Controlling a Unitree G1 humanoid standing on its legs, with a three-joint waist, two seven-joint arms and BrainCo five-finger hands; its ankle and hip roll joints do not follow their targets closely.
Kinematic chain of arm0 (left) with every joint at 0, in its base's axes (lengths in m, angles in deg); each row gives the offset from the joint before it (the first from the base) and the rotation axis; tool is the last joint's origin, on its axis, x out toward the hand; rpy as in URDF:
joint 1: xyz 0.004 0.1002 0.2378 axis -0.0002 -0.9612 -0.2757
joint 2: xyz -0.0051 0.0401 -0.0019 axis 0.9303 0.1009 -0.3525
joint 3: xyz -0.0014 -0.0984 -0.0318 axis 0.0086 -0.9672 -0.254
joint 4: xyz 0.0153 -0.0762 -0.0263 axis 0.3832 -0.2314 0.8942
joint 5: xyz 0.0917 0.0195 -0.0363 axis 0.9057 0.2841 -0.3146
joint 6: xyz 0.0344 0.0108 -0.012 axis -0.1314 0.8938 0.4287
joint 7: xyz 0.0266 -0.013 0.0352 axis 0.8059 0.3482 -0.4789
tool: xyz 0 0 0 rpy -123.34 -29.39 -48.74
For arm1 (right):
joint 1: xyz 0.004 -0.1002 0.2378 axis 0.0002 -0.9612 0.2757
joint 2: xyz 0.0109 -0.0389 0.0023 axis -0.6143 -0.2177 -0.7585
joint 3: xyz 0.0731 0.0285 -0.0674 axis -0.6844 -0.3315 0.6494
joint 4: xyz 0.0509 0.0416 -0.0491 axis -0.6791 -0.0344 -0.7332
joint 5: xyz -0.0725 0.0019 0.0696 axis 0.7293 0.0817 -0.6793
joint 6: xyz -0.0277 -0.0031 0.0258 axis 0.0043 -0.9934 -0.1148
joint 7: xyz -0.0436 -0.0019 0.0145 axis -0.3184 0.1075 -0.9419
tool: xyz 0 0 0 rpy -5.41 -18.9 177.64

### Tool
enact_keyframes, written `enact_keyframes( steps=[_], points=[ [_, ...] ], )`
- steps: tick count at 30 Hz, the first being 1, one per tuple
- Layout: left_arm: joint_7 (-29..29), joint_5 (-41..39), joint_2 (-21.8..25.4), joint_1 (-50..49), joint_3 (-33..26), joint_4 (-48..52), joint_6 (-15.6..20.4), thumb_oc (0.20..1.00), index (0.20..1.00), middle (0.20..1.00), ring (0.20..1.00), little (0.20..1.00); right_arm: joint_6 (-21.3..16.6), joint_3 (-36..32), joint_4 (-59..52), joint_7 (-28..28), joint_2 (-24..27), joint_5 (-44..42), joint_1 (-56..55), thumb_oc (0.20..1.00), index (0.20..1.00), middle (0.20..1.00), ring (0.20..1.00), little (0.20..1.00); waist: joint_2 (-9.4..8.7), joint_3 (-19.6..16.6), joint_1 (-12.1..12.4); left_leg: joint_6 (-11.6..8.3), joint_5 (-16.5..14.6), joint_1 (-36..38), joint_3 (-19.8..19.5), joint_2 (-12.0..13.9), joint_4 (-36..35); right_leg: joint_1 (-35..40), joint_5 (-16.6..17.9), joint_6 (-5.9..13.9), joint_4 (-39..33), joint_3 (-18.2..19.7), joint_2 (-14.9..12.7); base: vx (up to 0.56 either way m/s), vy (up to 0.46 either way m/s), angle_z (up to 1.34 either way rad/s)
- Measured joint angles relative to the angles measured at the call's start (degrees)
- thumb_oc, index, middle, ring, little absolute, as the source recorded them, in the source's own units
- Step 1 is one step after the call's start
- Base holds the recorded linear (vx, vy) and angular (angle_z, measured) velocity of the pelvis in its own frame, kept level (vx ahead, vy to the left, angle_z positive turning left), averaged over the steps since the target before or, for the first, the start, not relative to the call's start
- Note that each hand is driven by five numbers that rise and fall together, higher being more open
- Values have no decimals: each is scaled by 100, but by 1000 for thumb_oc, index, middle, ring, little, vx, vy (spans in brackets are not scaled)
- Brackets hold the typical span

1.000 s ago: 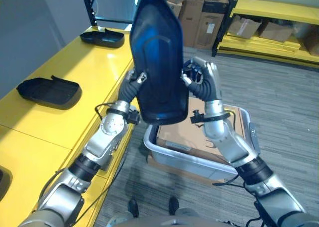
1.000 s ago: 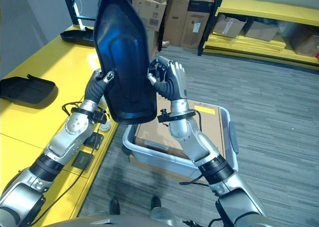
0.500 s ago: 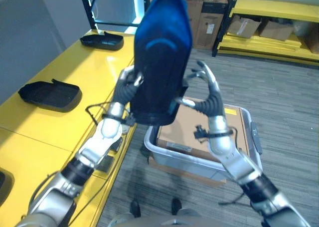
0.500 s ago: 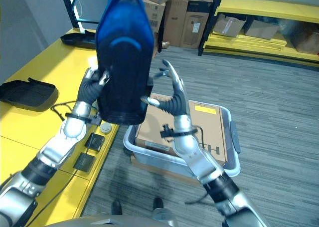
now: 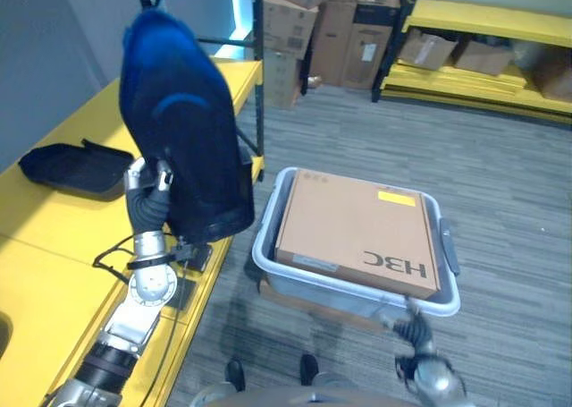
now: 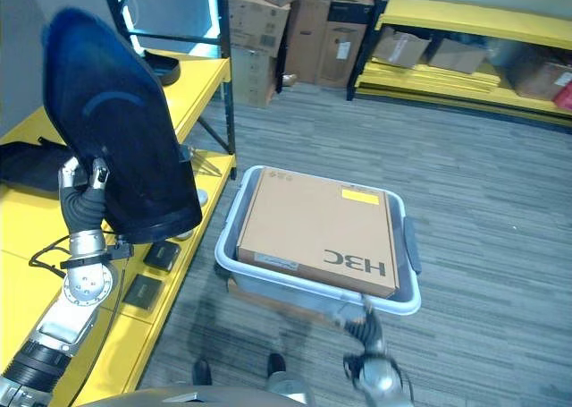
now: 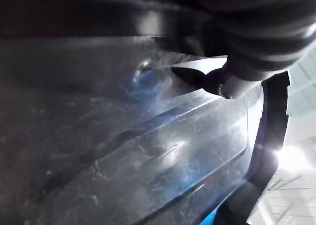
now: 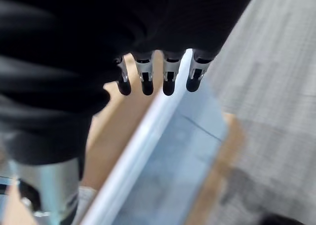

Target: Move parts from the plastic box to the shelf.

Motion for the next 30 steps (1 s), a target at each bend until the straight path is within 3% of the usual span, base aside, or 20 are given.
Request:
enact_keyframes(
  steps=[2, 3, 5, 9, 11, 14, 15, 17, 19, 20, 21, 22, 23, 24, 25, 27, 29, 30],
  points=[
    [-136, -46, -2, 7, -19, 294, 38, 200, 200, 200, 200, 200, 288, 160, 709, -524, -227, -192, 33, 1000, 1000, 1000, 1000, 1000, -41, 20, 48, -15, 10, 19, -179, -5, 0, 128, -41, -7, 0, -179, 3, 25, -194, 45],
    [-320, -226, -40, 42, -17, 497, 43, 200, 200, 200, 200, 200, 634, 212, 1626, -986, -513, -215, 241, 1000, 1000, 1000, 1000, 1000, -70, 4, 203, -31, 19, 19, -317, -5, 0, 203, -107, -4, 1, -321, 15, 19, -202, 55],
    [-399, -289, -97, 82, -20, 646, -28, 200, 200, 200, 200, 200, 915, 301, 2373, -1277, -630, -233, 504, 1000, 1000, 1000, 1000, 1000, -67, 9, 433, -65, 43, -29, -493, -6, 1, 235, -128, -24, 2, -480, 30, -5, -175, 50],
    [-537, -521, -157, -24, -145, 755, -414, 200, 200, 200, 200, 200, 1751, 323, 3118, -1996, -628, -93, 933, 1000, 1000, 1000, 1000, 1000, -33, 57, 958, -104, 104, -108, -747, 24, 5, 368, -238, -69, 4, -932, 73, -93, -170, 58],
    [-657, -569, -271, -118, -296, 808, -573, 200, 200, 200, 200, 200, 1952, 529, 3428, -2212, -602, 124, 1163, 1000, 1000, 1000, 1000, 1000, 25, 59, 1134, -232, 208, -236, -1006, 22, 3, 365, -279, -83, 0, -1194, 128, -80, -115, 57],
    [-896, -806, -237, -293, -479, 855, -717, 200, 200, 200, 200, 200, 2115, 742, 3405, -2385, -487, 431, 1396, 1000, 1000, 1000, 1000, 1000, 128, 187, 1471, -223, 205, -400, -968, 77, 3, 415, -318, -140, 38, -1601, 129, -66, -84, 83],
    [-1024, -927, -244, -369, -554, 856, -724, 200, 200, 200, 200, 200, 2135, 771, 3364, -2428, -421, 465, 1465, 1000, 1000, 1000, 1000, 1000, 196, 252, 1581, -221, 204, -409, -882, 89, 1, 516, -316, -151, 42, -1794, 131, -25, -42, 91],
    [-1342, -1111, -241, -400, -685, 866, -717, 200, 200, 200, 200, 200, 2142, 760, 3327, -2415, -368, 402, 1579, 1000, 1000, 1000, 1000, 1000, 275, 430, 1576, -174, 120, -385, -336, 181, 1, 808, -437, -105, 43, -2372, 49, -54, -3, 135],
    [-1613, -1237, -240, -424, -761, 883, -657, 200, 200, 200, 200, 200, 2198, 540, 3358, -2332, -366, 13, 1624, 1000, 1000, 1000, 1000, 1000, 242, 510, 1651, -76, -146, -367, 272, 200, 6, 971, -490, -72, 70, -2785, -70, -148, 123, 119],
    [-1715, -1249, -242, -427, -806, 883, -593, 200, 200, 200, 200, 200, 2217, 388, 3365, -2272, -359, -163, 1730, 1000, 1000, 1000, 1000, 1000, 159, 568, 1635, 73, -230, -310, 741, 216, 88, 986, -534, -81, 143, -3026, -261, -181, 202, 125],
    [-1843, -1327, -236, -414, -812, 876, -563, 200, 200, 200, 200, 200, 2236, 209, 3358, -2182, -325, -245, 1897, 1000, 1000, 1000, 1000, 1000, 40, 636, 1493, 129, -305, -288, 1687, 251, 669, 1103, -547, -85, 309, -3320, -591, -152, 197, 121],
    [-1892, -1344, -246, -400, -801, 876, -547, 200, 200, 200, 200, 200, 2236, 197, 3360, -2189, -308, -253, 1937, 1000, 1000, 1000, 1000, 1000, 18, 647, 1370, 160, -412, -167, 2022, 245, 980, 1221, -584, -43, 444, -3401, -772, -110, 171, 96],
    [-1921, -1343, -247, -383, -787, 876, -538, 200, 200, 200, 200, 200, 2236, 199, 3363, -2194, -276, -252, 1941, 1000, 1000, 1000, 1000, 1000, 25, 645, 1313, 215, -466, -135, 2113, 247, 1112, 1251, -612, -23, 533, -3438, -849, -76, 261, 137],
    [-2103, -1332, -295, -71, -615, 891, -457, 200, 200, 200, 200, 200, 2239, 195, 3373, -2204, -93, -110, 1885, 1000, 1000, 1000, 1000, 1000, 314, 496, 1017, 316, -598, 122, 1901, 230, 1121, 1173, -1086, 74, 1454, -3340, -1067, -43, 382, 129],
    [-2129, -1302, -228, 343, -681, 940, -327, 200, 200, 200, 200, 200, 2229, 196, 3513, -2260, -401, 140, 2019, 1000, 1000, 1000, 1000, 1000, 202, 551, 1075, 392, -426, 132, 1803, 29, 771, 701, -1402, 174, 1527, -2792, -1081, -33, 359, 132],
    [-2230, -1327, -190, 614, -682, 848, -344, 200, 200, 200, 200, 200, 2213, 241, 3540, -2327, -651, 296, 2163, 1000, 1000, 1000, 1000, 1000, 148, 550, 969, 415, -234, 134, 1551, -77, 438, 692, -1235, 139, 1232, -2573, -891, -15, 222, 61],
    [-2405, -1354, 80, 602, -653, 839, -369, 200, 200, 200, 200, 200, 2158, 315, 3541, -2304, -809, 338, 2212, 1000, 1000, 1000, 1000, 1000, 81, 509, 1035, 433, -184, 241, 1514, -255, 248, 811, -965, 440, 999, -2597, -900, -30, 237, 24],
    [-2488, -1354, 154, 603, -637, 857, -371, 200, 200, 200, 200, 200, 2122, 308, 3528, -2303, -834, 318, 2244, 1000, 1000, 1000, 1000, 1000, 93, 502, 1072, 430, -185, 239, 1517, -269, 247, 796, -938, 423, 1019, -2613, -917, -22, 182, 1]
  ],
)
